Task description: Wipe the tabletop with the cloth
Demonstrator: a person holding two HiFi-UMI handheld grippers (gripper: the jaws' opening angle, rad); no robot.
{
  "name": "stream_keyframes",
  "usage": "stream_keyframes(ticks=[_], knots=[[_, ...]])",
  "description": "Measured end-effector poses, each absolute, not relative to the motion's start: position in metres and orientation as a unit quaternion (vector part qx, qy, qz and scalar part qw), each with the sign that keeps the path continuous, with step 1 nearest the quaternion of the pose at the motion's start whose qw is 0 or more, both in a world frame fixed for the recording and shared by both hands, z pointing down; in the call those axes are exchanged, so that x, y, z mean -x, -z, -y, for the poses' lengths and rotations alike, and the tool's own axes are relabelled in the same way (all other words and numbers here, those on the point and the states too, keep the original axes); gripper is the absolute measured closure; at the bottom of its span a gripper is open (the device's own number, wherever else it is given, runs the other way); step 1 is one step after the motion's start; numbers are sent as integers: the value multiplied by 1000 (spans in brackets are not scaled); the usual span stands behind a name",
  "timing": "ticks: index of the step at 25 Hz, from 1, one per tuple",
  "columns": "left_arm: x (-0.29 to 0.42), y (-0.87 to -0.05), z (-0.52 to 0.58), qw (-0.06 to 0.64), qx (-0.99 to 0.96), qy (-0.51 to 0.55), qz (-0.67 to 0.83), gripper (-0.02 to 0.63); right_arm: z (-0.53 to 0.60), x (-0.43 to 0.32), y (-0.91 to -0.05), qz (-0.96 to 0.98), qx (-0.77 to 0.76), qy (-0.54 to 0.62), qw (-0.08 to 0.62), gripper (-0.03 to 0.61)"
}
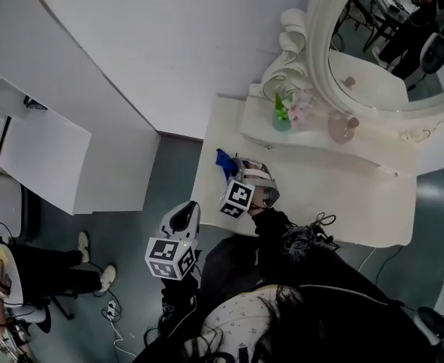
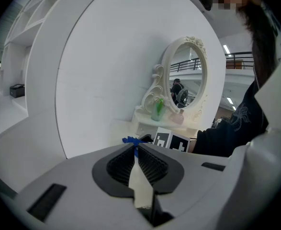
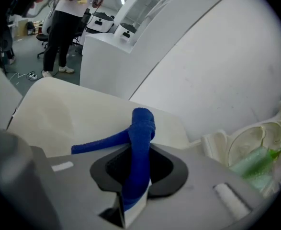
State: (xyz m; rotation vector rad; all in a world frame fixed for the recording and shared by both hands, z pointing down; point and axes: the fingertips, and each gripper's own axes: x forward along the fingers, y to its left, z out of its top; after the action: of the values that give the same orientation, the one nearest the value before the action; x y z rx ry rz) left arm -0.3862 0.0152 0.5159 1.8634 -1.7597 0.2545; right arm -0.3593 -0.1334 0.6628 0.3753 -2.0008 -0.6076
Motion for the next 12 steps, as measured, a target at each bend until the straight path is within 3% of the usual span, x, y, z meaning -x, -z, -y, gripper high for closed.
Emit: stream_keyframes(ticks=[12], knots=[[323,-510,39,256,-756,-123,589,612,192,235,-660,786,-255,217,519,507]])
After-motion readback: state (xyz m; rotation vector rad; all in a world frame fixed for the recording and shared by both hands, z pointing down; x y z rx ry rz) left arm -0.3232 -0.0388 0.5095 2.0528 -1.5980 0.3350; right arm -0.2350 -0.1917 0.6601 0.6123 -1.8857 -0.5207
